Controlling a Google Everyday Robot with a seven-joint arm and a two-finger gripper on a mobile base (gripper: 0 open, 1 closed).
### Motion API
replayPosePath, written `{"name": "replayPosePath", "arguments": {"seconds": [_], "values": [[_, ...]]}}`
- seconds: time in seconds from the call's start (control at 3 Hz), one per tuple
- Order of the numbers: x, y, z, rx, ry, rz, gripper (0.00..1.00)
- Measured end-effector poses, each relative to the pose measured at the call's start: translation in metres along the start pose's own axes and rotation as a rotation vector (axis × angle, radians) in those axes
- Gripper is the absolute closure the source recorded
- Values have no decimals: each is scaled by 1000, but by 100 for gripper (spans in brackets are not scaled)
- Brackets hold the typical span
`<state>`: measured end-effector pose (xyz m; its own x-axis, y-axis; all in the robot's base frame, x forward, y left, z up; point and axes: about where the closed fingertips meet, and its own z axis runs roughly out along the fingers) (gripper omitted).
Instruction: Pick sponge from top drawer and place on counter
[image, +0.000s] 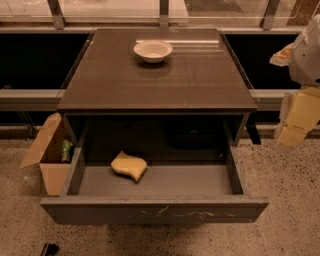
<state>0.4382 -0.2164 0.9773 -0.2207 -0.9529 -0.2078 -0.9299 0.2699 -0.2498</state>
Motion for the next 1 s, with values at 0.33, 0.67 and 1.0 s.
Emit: {"name": "replayPosePath", "arguments": {"seconds": [0.33, 0.67, 1.0], "values": [[0, 0, 0, 0, 0, 0, 0], [-8, 9, 27, -22, -48, 6, 0], [-22, 26, 67, -49, -133, 29, 0]]}}
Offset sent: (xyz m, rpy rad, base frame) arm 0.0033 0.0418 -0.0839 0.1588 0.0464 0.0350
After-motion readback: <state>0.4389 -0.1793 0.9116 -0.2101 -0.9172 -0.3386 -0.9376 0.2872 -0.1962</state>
